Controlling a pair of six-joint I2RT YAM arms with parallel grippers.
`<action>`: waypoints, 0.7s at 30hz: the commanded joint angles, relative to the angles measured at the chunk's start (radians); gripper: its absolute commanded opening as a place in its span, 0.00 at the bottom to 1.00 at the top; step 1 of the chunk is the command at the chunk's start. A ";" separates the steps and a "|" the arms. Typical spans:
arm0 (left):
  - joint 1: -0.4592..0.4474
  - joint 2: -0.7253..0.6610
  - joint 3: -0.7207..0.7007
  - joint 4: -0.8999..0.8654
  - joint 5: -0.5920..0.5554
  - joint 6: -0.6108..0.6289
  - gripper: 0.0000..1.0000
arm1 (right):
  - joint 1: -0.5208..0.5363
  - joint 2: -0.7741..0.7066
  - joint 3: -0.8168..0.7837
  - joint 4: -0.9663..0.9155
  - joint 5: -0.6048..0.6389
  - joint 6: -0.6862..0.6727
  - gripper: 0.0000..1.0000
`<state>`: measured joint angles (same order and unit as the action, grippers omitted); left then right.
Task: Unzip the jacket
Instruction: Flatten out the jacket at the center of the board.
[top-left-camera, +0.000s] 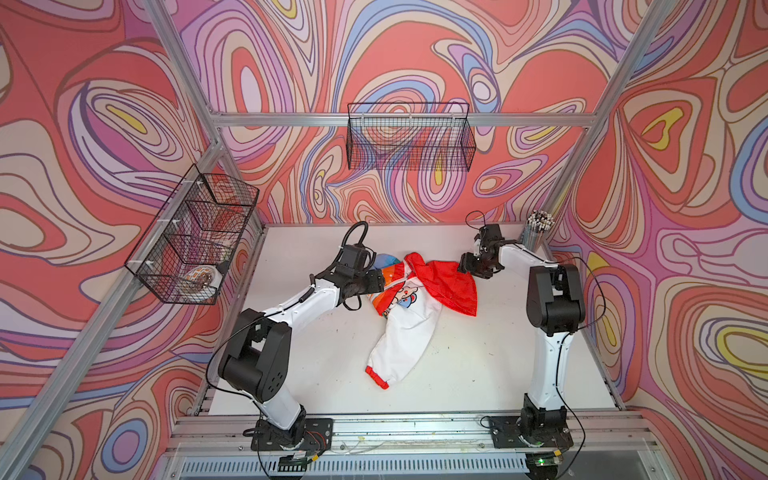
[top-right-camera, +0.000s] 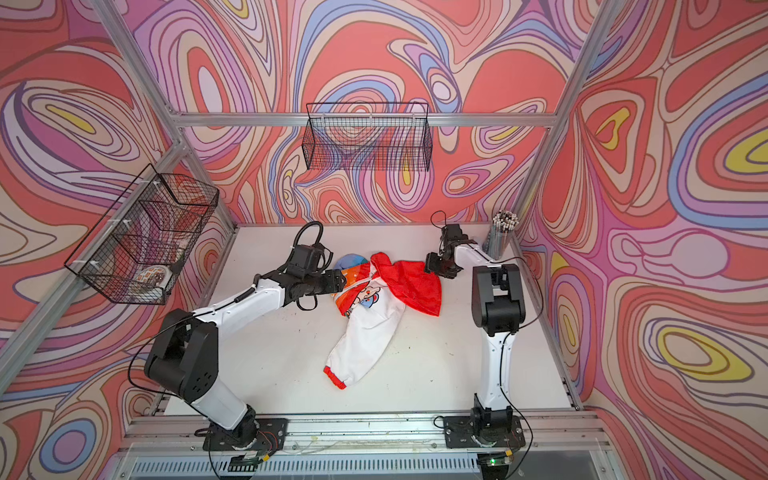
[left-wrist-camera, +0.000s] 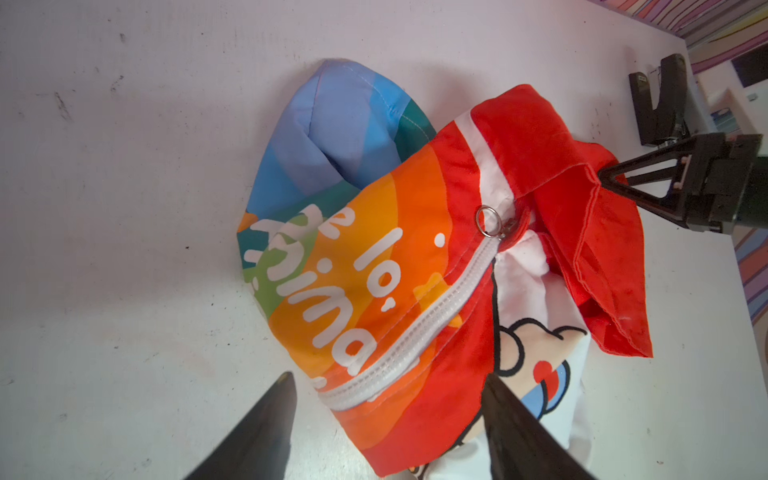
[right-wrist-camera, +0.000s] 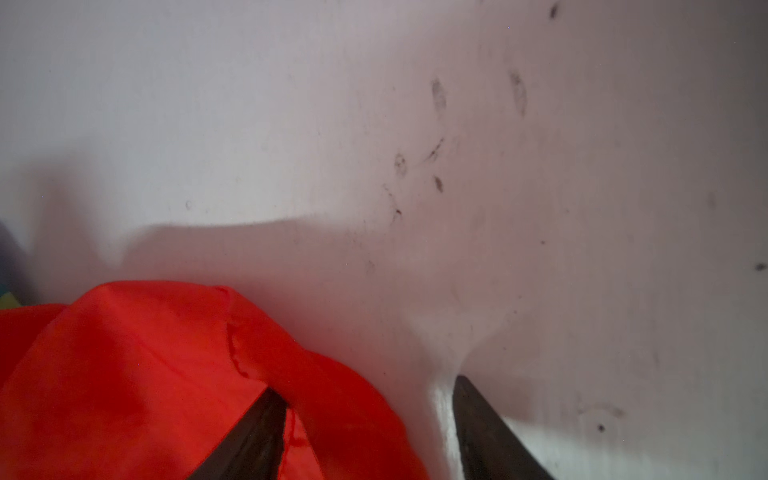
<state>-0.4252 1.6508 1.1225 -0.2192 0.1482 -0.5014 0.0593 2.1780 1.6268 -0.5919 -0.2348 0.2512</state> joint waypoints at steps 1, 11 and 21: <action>0.006 0.014 0.018 0.001 0.005 -0.005 0.70 | -0.003 0.041 0.022 -0.028 -0.040 -0.008 0.59; 0.047 0.003 -0.003 0.025 0.019 -0.017 0.74 | -0.003 0.013 -0.013 0.008 -0.120 0.017 0.11; 0.077 0.116 0.099 0.021 0.085 0.020 0.77 | -0.003 -0.342 -0.327 0.194 -0.170 0.099 0.00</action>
<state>-0.3496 1.7329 1.1828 -0.2047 0.1898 -0.5041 0.0593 1.9293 1.3499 -0.4831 -0.3710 0.3161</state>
